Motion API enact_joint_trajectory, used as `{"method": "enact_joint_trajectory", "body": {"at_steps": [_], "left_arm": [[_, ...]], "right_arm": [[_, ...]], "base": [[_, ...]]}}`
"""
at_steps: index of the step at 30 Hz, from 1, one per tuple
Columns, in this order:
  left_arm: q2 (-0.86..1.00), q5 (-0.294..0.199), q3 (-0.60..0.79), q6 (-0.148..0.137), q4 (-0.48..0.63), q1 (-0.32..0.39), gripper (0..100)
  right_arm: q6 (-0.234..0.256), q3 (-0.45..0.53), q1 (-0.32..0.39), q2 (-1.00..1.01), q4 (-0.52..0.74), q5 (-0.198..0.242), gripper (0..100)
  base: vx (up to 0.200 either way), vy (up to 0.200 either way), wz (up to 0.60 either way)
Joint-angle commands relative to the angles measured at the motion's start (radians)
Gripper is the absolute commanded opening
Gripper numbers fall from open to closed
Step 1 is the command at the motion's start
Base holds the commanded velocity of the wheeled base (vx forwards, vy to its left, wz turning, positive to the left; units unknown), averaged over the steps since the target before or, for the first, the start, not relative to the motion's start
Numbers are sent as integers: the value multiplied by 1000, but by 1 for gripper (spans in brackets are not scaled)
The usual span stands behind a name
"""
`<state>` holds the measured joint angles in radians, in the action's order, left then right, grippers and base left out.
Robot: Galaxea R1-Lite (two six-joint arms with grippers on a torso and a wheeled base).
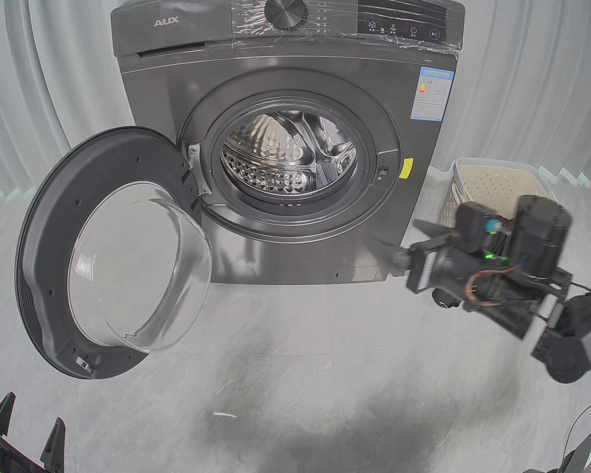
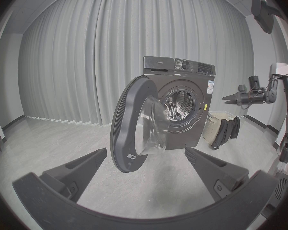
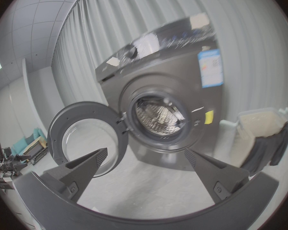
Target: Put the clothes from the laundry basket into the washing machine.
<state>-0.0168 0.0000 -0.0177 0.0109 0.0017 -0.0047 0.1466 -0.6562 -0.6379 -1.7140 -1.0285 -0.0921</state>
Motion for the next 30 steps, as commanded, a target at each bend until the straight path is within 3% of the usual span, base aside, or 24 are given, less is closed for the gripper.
{"method": "enact_joint_trajectory", "body": {"at_steps": [1,5,11,14,18,24,26,27,30], "left_arm": [[17,-2,16,1,-2,0,100],[15,-2,16,1,-2,0,100],[15,-2,16,3,-2,0,100],[15,-2,16,3,0,0,100],[15,-2,16,3,0,0,100],[15,-2,16,1,0,0,100],[15,-2,16,1,0,0,100],[15,-2,16,1,0,0,100],[15,-2,16,1,0,0,100]], "right_arm": [[-110,363,202,504,-16,-3,100],[-170,477,317,619,-15,2,100],[-173,563,405,752,8,3,100],[-173,650,465,892,58,11,100],[-167,656,494,1065,223,12,100],[-170,656,511,1449,620,26,100],[-168,656,509,1456,628,26,100],[-163,655,509,1562,749,29,100],[-163,656,521,1628,818,25,100]], "base": [[0,0,0],[0,0,0],[0,0,0],[0,0,0],[0,0,0],[0,0,0],[0,0,0],[0,0,0],[0,0,0]]}}
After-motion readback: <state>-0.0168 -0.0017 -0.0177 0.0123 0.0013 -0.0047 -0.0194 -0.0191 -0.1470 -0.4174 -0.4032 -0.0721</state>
